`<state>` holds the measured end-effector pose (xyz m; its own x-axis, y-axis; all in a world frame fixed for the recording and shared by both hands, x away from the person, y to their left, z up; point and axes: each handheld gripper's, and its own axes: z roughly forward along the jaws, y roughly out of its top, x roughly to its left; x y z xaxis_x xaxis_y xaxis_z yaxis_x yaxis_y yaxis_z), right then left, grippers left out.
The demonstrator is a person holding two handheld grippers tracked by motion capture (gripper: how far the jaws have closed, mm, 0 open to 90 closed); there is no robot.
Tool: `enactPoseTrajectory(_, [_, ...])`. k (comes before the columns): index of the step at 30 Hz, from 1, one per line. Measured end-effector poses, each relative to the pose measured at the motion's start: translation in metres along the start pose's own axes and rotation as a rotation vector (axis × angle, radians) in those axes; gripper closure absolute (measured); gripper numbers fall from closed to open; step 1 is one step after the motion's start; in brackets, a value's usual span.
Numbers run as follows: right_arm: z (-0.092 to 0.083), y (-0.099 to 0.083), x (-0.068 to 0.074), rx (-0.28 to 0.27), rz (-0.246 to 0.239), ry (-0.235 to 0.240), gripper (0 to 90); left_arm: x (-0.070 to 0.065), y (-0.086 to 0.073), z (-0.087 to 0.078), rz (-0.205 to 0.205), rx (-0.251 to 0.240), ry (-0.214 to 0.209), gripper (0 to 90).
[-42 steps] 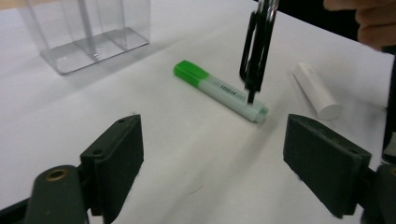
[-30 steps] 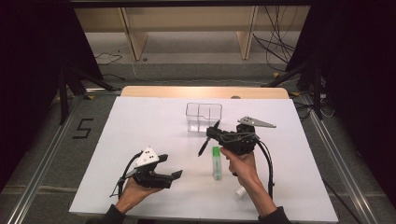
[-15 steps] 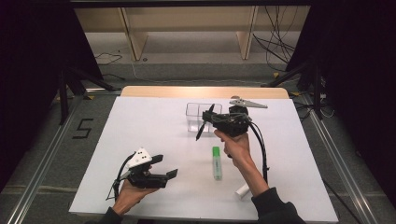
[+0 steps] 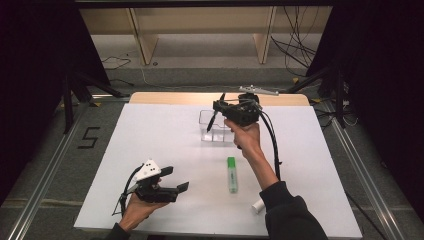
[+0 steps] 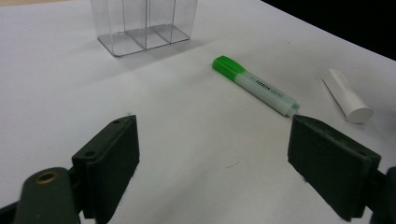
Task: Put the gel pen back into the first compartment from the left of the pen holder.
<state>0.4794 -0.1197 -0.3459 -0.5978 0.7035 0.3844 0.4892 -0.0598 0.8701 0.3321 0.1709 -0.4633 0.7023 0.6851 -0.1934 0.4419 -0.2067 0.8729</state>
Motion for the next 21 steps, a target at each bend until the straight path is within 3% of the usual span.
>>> enactPoseTrajectory(11, [0.027,0.016,-0.014,0.009,0.03,-0.074,79.7,0.001,0.0,-0.001,-0.003,-0.003,-0.001,16.3])
enactPoseTrajectory(21, [0.049,0.021,-0.02,0.021,0.023,-0.127,79.7,0.001,0.0,-0.001,-0.007,-0.004,-0.003,16.3])
